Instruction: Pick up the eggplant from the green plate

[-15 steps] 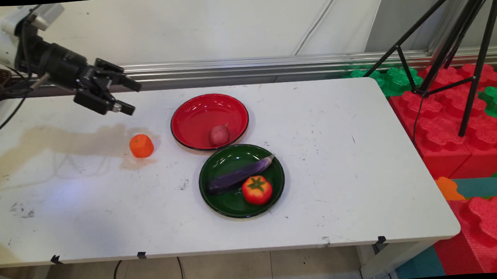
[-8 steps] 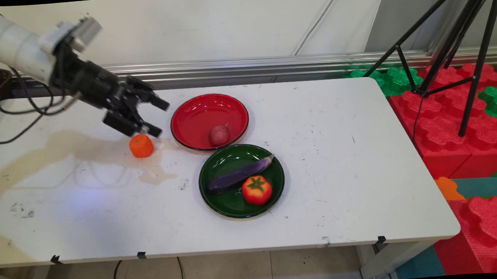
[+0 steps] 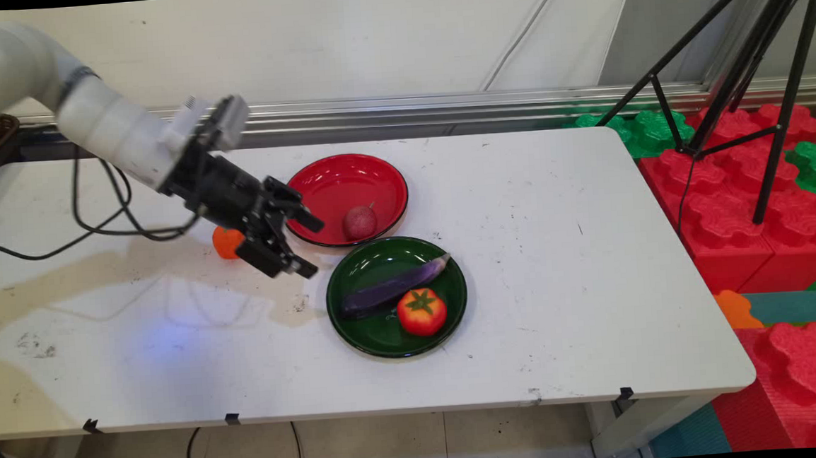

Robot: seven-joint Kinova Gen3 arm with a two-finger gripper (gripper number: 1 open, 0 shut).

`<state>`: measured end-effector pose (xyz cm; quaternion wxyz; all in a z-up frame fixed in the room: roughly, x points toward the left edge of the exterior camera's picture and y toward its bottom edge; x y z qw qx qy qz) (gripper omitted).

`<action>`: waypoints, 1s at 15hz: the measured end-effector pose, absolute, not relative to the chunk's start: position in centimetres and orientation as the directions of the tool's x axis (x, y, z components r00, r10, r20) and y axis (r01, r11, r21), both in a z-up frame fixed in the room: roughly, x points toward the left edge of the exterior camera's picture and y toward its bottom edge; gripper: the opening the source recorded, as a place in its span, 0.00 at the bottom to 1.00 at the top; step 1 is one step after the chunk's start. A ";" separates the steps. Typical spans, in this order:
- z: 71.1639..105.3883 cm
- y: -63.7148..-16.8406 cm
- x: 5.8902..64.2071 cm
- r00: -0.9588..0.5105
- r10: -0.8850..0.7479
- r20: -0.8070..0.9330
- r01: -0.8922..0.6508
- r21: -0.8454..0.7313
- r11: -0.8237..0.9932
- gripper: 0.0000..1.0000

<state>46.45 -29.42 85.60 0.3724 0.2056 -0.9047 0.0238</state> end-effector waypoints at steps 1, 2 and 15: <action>84.9 -29.6 45.6 -0.645 -0.366 0.671 -0.396 0.116 0.911 1.00; 84.4 -29.8 44.9 -0.651 -0.375 0.660 -0.400 0.121 0.908 1.00; 77.5 -33.2 37.7 -0.702 -0.467 0.538 -0.459 0.160 0.874 1.00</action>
